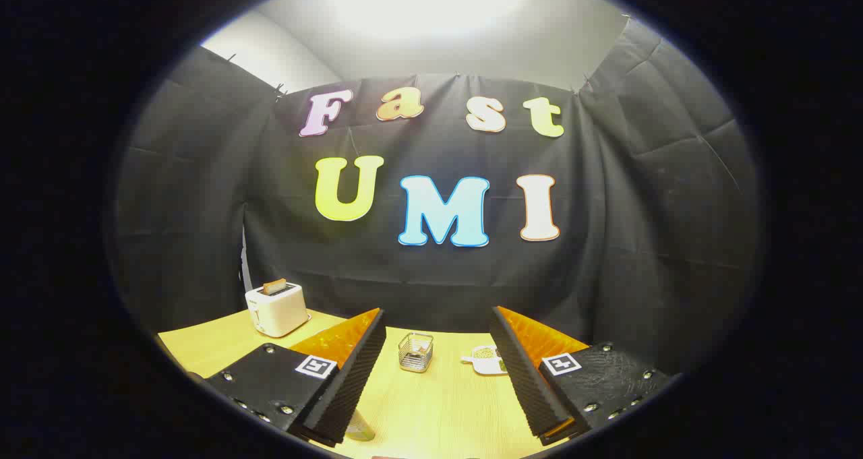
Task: Take the bottle from table, then pour the juice into the cup, finally place the bottle on the coaster
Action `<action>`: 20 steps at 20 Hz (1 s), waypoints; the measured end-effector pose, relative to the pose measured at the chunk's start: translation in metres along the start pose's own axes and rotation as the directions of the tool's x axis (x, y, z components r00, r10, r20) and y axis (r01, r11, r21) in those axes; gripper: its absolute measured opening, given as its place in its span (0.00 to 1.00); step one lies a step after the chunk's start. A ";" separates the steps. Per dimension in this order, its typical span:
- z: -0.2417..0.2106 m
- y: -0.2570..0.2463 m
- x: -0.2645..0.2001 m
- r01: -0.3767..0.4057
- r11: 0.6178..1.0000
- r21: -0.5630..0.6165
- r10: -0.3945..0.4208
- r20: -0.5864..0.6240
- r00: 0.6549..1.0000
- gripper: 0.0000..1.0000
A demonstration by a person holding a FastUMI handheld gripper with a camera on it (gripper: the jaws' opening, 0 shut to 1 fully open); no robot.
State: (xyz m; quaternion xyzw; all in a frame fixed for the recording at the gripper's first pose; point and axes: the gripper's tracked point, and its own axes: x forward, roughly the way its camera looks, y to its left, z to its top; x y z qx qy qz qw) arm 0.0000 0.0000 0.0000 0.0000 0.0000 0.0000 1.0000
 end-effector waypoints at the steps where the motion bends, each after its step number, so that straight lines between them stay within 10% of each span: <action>1: 0.001 0.002 -0.001 -0.004 1.000 0.003 0.004 0.002 1.000 0.95; 20: -0.018 0.007 -0.010 -0.038 0.998 0.056 0.037 0.006 0.999 0.96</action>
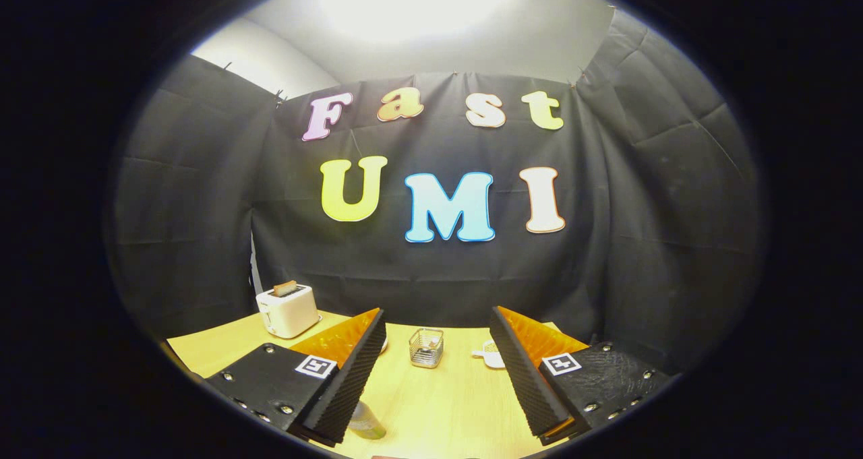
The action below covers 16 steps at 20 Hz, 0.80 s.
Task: Take the bottle from table, then pour the juice into the cup, finally place the bottle on the coaster
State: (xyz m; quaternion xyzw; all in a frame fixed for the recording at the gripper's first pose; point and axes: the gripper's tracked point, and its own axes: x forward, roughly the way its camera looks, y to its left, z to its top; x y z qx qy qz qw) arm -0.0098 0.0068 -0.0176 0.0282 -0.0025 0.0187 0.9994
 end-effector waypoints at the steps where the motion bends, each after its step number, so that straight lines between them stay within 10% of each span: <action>1: -0.004 0.005 0.000 -0.007 1.000 0.005 0.007 0.005 1.000 0.96; 16: -0.123 0.091 0.017 -0.063 0.998 0.009 0.063 -0.019 0.998 0.96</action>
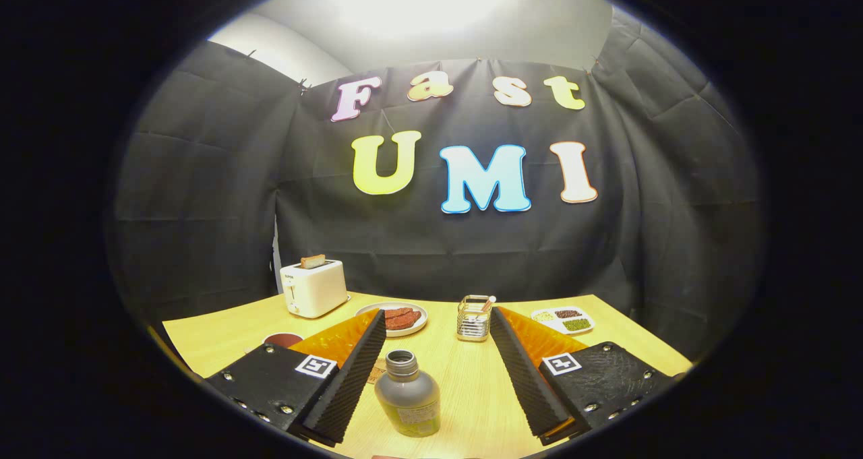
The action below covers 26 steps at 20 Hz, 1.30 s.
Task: Take the bottle from table, then pour the juice into the cup, finally place the bottle on the coaster
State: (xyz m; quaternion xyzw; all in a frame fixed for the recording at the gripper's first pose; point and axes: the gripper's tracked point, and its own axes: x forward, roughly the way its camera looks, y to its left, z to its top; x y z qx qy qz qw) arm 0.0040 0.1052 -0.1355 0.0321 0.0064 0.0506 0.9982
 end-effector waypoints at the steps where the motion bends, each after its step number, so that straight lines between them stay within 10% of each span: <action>1: -0.008 0.004 0.003 0.000 1.000 0.007 0.000 -0.005 1.000 0.96; 21: -0.131 0.020 0.055 0.067 0.998 -0.015 -0.068 -0.097 0.993 0.96; 26: -0.135 0.026 0.061 0.055 0.998 -0.019 -0.057 -0.120 0.991 0.83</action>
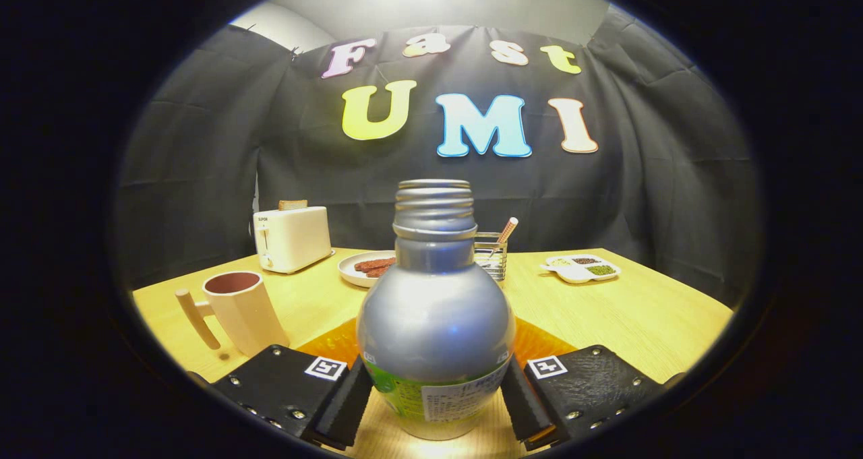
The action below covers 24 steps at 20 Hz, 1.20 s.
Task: Take the bottle from table, then pour the juice into the cup, finally place the bottle on the coaster
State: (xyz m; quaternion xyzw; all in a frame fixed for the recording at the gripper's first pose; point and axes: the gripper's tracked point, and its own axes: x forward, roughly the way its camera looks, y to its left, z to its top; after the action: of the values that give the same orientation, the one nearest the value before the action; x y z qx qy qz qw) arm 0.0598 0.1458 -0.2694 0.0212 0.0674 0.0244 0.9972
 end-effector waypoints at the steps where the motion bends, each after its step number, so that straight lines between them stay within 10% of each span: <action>1: -0.001 0.002 0.001 0.002 1.000 -0.007 -0.002 -0.011 1.000 0.82; 18: 0.021 0.067 0.031 -0.014 0.905 -0.426 -0.034 -0.105 0.994 0.82; 24: 0.024 0.074 0.044 -0.010 0.793 -0.609 -0.067 -0.104 0.992 0.82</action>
State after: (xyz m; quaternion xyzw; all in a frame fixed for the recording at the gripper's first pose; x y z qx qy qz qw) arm 0.1031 0.2208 -0.2485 -0.3027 0.1162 0.0309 0.9455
